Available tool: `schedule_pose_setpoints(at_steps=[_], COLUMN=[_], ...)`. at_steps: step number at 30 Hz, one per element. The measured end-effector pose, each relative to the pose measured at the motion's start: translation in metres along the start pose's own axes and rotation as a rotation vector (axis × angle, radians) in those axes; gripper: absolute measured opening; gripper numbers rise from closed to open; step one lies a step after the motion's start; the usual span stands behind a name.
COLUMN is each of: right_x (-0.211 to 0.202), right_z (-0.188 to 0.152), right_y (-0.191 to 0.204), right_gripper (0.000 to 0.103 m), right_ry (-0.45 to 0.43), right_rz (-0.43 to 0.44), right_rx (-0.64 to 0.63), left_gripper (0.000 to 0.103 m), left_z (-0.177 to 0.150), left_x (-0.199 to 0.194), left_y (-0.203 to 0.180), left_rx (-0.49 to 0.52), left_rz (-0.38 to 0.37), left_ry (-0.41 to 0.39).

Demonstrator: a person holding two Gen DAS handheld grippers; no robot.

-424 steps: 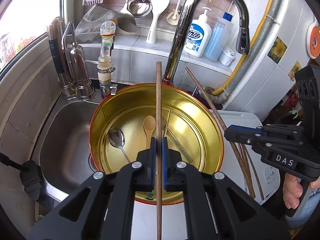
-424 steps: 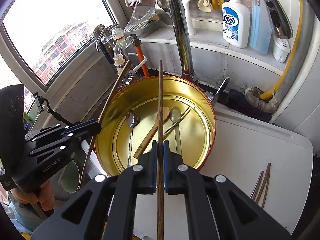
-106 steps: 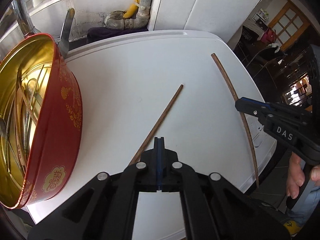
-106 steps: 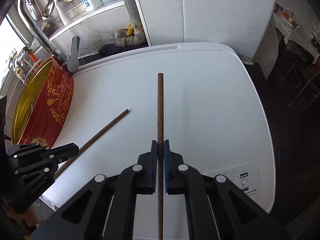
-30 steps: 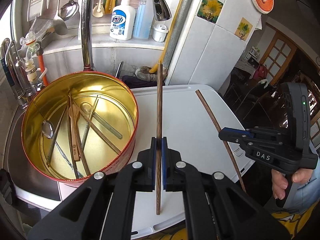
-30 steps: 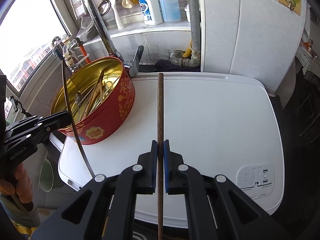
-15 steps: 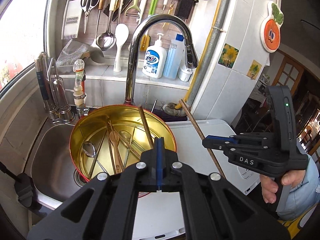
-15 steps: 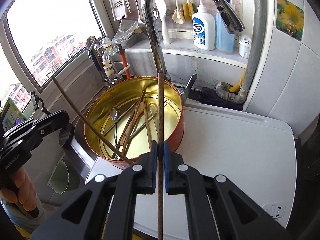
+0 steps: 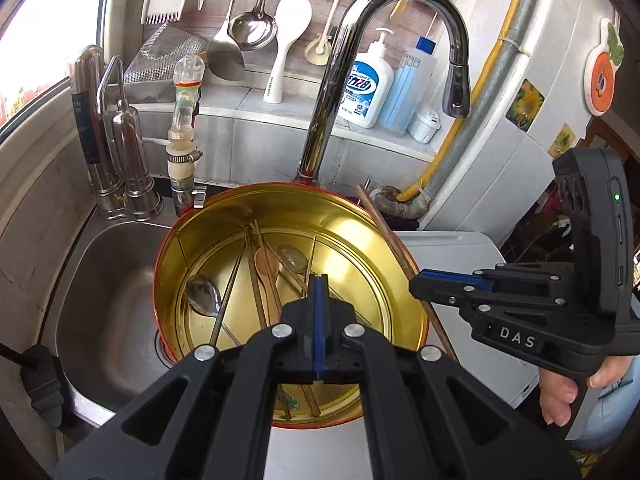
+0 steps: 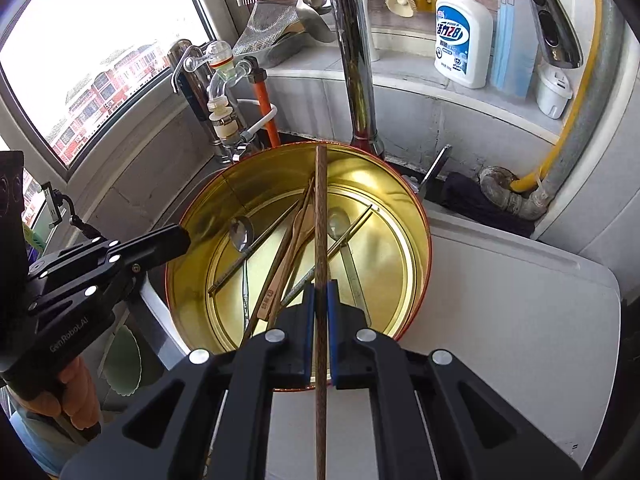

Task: Organize utensils
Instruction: 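Carry both wooden chopsticks over the tin with both tools, then open both tools to drop the wooden chopsticks into the tin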

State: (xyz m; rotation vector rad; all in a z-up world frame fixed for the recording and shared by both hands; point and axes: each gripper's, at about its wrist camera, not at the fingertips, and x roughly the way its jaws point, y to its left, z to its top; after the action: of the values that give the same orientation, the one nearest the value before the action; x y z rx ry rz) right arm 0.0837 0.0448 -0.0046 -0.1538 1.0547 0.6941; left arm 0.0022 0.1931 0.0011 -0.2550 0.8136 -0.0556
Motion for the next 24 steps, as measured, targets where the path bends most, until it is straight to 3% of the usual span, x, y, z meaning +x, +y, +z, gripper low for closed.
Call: schedule_pose_setpoints(at_steps=[5,7,8,9,10,11,17,24], right_x=[0.018,0.017,0.013,0.007,0.004,0.001,-0.008,-0.012], right_z=[0.018,0.021,0.02,0.019,0.019,0.02,0.011,-0.006], right_y=[-0.006,-0.013,-0.017,-0.021,-0.024,-0.027,-0.042,-0.043], right_gripper=[0.011,0.045,0.07,0.075,0.076,0.077,0.085,0.087], right_ry=[0.023,0.018,-0.01,-0.044,-0.063,-0.068,-0.081,-0.067], right_rz=[0.021,0.009,-0.001,-0.013,-0.026,-0.032,-0.024,-0.027], right_rx=[0.066,0.102,0.121,0.135,0.143,0.151,0.209,0.218], left_gripper=[0.0,0.001,0.004,0.021,0.039,0.071,0.072,0.072], left_z=[0.001,0.0,-0.001,-0.002,-0.003,-0.004,-0.008,-0.013], left_x=[0.011,0.014,0.015,0.018,0.02,0.021,0.025,0.026], left_y=[0.012,0.011,0.011,0.01,0.01,0.012,0.016,0.009], left_rx=[-0.009,0.012,0.023,0.031,0.033,0.03,0.003,0.022], left_rz=[0.004,0.016,0.03,0.047,0.065,0.083,0.083,0.081], left_ry=[0.016,0.028,0.035,0.045,0.054,0.052,0.077,0.121])
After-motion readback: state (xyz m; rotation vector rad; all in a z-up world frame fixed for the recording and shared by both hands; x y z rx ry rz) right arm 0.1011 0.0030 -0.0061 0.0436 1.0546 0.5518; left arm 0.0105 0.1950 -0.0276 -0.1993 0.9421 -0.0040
